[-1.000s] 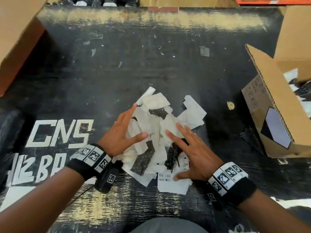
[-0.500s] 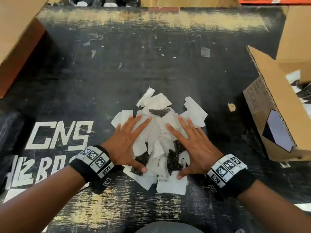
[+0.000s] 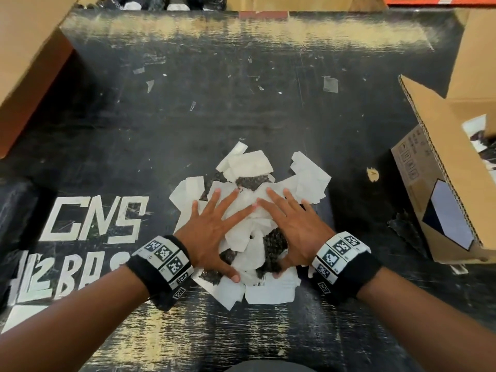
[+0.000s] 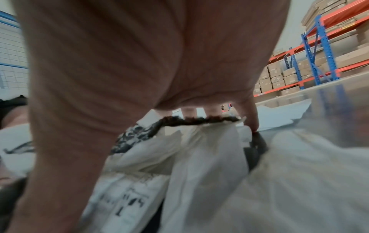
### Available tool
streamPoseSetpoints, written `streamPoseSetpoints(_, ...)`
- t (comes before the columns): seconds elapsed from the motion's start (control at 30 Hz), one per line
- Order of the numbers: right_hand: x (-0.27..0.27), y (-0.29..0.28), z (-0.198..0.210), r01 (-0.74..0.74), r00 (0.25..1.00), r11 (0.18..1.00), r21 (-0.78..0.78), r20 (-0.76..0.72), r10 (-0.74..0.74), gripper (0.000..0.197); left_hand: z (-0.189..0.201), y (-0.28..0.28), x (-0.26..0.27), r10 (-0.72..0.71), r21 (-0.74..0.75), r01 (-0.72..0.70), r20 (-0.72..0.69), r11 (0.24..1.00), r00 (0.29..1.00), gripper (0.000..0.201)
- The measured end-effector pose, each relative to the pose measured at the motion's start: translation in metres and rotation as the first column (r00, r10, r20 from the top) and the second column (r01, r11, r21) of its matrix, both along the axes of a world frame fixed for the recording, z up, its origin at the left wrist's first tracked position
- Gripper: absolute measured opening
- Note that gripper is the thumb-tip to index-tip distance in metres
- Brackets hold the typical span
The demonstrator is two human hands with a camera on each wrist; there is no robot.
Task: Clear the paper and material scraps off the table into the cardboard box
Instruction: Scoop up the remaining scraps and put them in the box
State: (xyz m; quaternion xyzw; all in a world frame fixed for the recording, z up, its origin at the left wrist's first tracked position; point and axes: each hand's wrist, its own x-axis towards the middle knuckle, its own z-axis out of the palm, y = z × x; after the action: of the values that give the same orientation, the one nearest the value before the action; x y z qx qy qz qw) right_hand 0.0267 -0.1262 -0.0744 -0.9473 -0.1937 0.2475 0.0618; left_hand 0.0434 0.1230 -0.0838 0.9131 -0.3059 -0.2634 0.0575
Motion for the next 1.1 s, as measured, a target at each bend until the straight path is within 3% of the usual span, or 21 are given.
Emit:
streamPoseSetpoints(0.13, 0.003, 0.003, 0.007, 0.023, 0.996, 1.000, -0.009, 0.091, -0.022, 0.164, -0.008, 0.007, -0.003, -0.037, -0.061, 0.041, 0.054, 0.997, 0.998, 0.130)
streamPoseSetpoints(0.3, 0.036, 0.017, 0.004, -0.056, 0.998, 0.998, -0.034, 0.031, 0.057, 0.166, -0.015, 0.012, -0.002, -0.071, -0.189, 0.082, 0.062, 0.979, 0.996, 0.110)
streamPoseSetpoints(0.4, 0.050, 0.024, -0.005, -0.129, 0.992, 0.986, -0.107, 0.003, 0.130, 0.160, -0.014, 0.013, -0.002, 0.009, -0.293, -0.006, 0.008, 0.956, 1.000, 0.114)
streamPoseSetpoints(0.47, 0.052, 0.024, -0.010, -0.132, 0.991, 0.984, -0.115, 0.010, 0.134, 0.155, -0.010, 0.015, -0.002, 0.099, -0.422, -0.105, -0.038, 0.900, 0.994, 0.120)
streamPoseSetpoints(0.53, 0.050, 0.021, -0.013, -0.134, 0.990, 0.986, -0.097, 0.040, 0.139, 0.149, -0.008, 0.016, -0.003, 0.110, -0.507, -0.109, -0.029, 0.855, 0.994, 0.119)
streamPoseSetpoints(0.63, 0.046, 0.017, -0.015, -0.124, 0.991, 0.991, -0.051, 0.043, 0.127, 0.138, -0.005, 0.011, -0.007, 0.028, -0.329, -0.022, 0.013, 0.944, 1.000, 0.114)
streamPoseSetpoints(0.73, 0.044, 0.017, -0.014, -0.095, 0.994, 0.995, -0.027, 0.059, 0.096, 0.145, -0.011, 0.008, -0.008, -0.065, -0.156, 0.080, 0.097, 0.984, 0.993, 0.096)
streamPoseSetpoints(0.9, 0.049, 0.027, -0.008, -0.101, 0.990, 0.992, -0.075, 0.088, 0.108, 0.151, -0.015, 0.009, -0.007, -0.076, -0.175, 0.090, 0.089, 0.980, 0.993, 0.081)
streamPoseSetpoints(1.0, 0.063, 0.040, -0.008, -0.157, 0.986, 0.976, -0.151, 0.032, 0.164, 0.151, -0.018, 0.009, -0.005, -0.079, -0.192, 0.094, 0.084, 0.977, 0.993, 0.079)
streamPoseSetpoints(1.1, 0.071, 0.043, -0.007, -0.184, 0.983, 0.969, -0.164, -0.014, 0.184, 0.142, -0.020, 0.013, -0.002, -0.065, -0.276, 0.088, 0.091, 0.957, 0.994, 0.078)
